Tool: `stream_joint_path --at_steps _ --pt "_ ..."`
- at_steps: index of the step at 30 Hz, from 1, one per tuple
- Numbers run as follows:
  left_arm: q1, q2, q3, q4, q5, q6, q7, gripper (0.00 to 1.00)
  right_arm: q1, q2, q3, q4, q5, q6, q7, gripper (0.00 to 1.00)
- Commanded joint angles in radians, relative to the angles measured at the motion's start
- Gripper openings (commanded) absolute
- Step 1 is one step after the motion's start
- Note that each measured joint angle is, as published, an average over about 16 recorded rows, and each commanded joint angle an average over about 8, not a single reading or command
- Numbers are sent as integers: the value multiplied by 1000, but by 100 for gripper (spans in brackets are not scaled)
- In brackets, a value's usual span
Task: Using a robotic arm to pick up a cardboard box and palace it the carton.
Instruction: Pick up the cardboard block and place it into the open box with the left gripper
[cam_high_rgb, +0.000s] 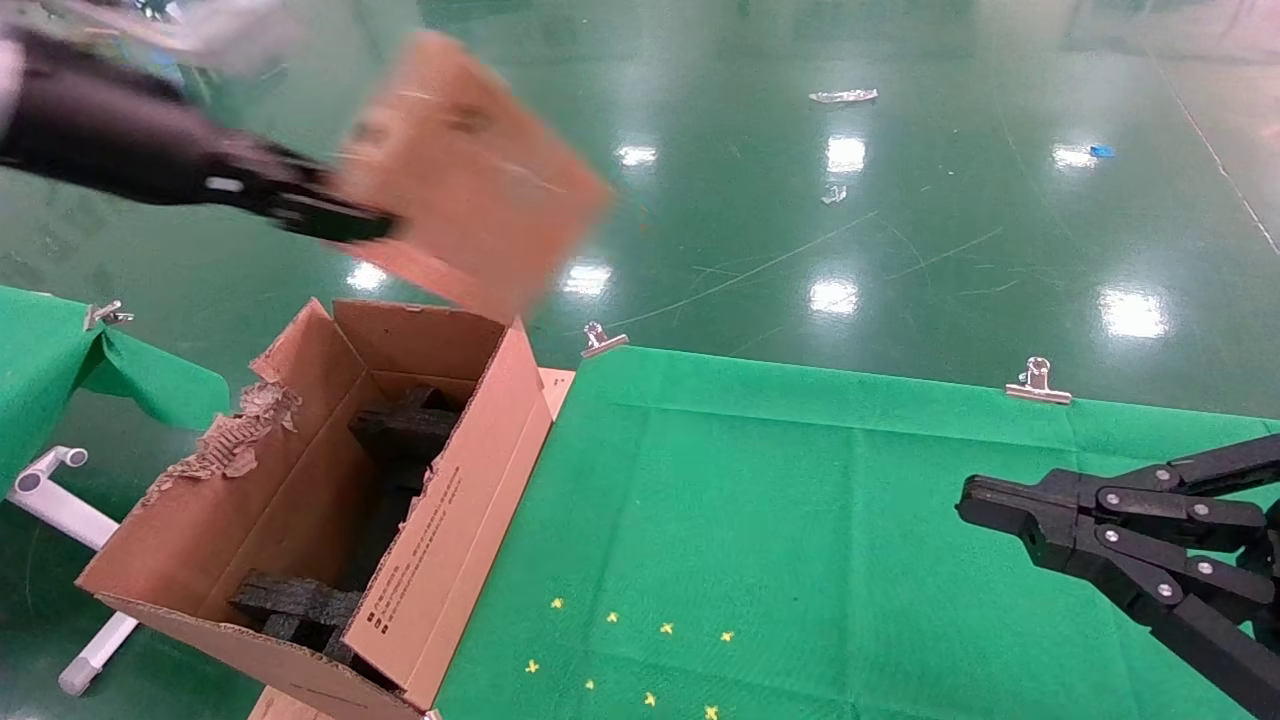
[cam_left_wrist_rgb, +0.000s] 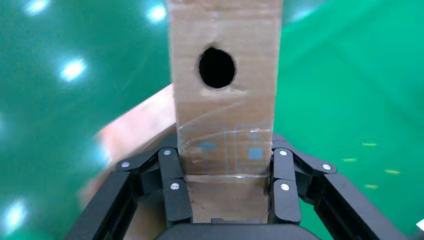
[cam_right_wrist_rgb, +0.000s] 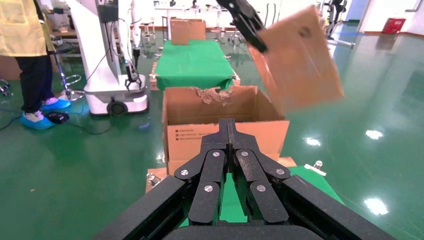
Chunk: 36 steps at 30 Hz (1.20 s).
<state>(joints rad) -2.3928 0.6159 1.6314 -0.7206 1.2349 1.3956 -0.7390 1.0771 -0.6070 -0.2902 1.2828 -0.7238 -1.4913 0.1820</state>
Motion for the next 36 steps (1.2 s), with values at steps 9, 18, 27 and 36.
stream_joint_path --at_steps 9,18,27,36 --pt "-20 -123 68 78 147 12 -39 0 0 0 -1 0 0 0 0 0" --pt "132 -163 105 83 126 -69 -133 0 0 0 -1 0 1 1 -1 0" --pt "286 -171 126 86 90 -209 -207 0 0 1 -2 0 1 1 -1 0" --pt "351 -139 157 95 125 -272 -261 0 0 1 -2 0 2 1 -1 31"
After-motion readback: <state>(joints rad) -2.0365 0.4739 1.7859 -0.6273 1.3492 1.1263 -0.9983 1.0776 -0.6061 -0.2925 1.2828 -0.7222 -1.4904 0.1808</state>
